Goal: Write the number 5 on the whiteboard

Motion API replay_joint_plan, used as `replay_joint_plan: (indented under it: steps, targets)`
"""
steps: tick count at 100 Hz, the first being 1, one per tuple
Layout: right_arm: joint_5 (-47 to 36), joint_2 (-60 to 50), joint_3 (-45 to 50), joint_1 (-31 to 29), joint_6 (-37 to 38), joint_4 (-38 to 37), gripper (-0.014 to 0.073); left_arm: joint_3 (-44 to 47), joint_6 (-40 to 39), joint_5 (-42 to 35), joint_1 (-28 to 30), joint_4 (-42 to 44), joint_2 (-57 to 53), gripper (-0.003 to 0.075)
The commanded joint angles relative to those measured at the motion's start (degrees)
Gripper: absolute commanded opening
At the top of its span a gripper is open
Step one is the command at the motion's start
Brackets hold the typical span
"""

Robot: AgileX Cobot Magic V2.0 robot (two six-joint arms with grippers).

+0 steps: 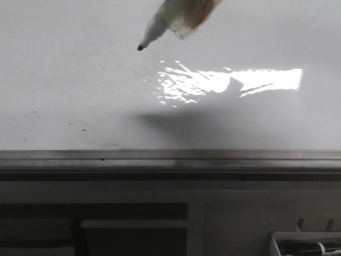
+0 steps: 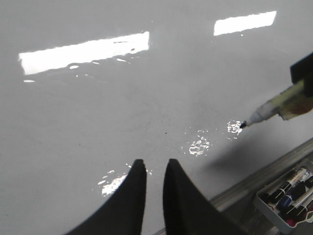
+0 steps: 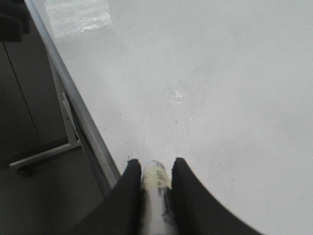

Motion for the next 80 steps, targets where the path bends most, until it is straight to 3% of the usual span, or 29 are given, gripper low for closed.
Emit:
replay_joint_plan:
  steps: [1,46,80]
  targets:
    - [-3.6,1.1,-4.58,-1.12,-0.03,0.36,-0.0049,-0.58,-0.85,-4.1,0.19,-2.36,-0.68,-0.002]
    - [-8.48,6.23,-8.16,-2.32,-0.03,-2.65,-0.0049,-0.6,-0.85,-3.88,0.19,-2.61,-0.68,-0.002]
    - [-5.45,7.82,-8.05,-4.23,-0.03,-4.93,-0.0049,-0.6,-0.85,-3.88,0.19,-2.61,-0.68,-0.002]
